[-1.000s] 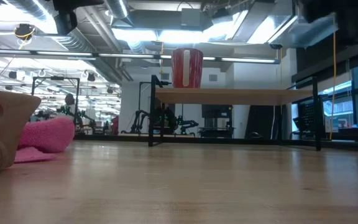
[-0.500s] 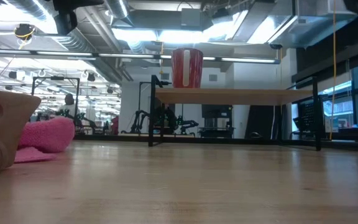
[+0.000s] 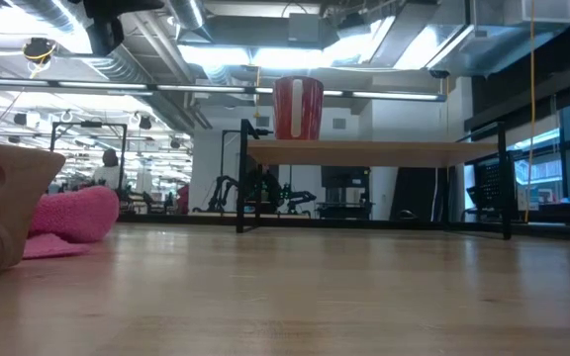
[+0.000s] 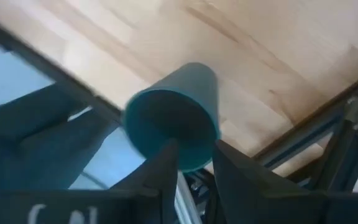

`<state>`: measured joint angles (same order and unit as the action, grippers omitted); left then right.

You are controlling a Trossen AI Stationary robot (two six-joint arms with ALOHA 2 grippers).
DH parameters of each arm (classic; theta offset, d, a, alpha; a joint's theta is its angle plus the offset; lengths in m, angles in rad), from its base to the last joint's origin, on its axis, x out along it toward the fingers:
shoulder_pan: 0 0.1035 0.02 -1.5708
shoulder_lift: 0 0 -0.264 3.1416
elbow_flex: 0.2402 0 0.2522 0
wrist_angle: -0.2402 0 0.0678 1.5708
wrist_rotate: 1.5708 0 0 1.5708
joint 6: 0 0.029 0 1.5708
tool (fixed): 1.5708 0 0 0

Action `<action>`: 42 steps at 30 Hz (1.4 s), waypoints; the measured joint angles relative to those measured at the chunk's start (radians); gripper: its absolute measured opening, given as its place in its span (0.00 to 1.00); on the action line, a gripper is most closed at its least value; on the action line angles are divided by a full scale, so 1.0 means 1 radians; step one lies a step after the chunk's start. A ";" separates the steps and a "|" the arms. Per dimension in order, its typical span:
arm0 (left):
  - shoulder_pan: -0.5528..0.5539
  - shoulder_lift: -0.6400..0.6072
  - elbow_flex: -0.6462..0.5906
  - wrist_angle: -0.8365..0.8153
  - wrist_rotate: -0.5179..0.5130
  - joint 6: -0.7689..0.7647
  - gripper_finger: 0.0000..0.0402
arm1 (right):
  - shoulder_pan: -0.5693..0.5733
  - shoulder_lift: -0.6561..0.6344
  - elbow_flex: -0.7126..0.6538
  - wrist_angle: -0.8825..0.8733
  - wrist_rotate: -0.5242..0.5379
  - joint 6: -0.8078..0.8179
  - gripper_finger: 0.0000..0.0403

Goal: Stack small to large cups/mugs on shelf
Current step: Put the blue mug on the shelf

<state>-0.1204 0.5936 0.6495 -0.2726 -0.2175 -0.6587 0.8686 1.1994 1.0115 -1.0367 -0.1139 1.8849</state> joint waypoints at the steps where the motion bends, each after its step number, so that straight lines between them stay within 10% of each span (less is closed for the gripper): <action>1: 0.000 0.000 0.000 0.000 0.001 0.004 0.14 | 0.014 0.014 0.000 0.000 0.009 0.029 0.25; 42: 0.000 0.000 0.000 -0.001 0.002 0.008 0.14 | 0.126 0.083 0.000 0.017 0.058 0.101 0.24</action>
<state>-0.1207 0.5934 0.6497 -0.2740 -0.2153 -0.6504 0.9944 1.2819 1.0119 -1.0195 -0.0561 1.9862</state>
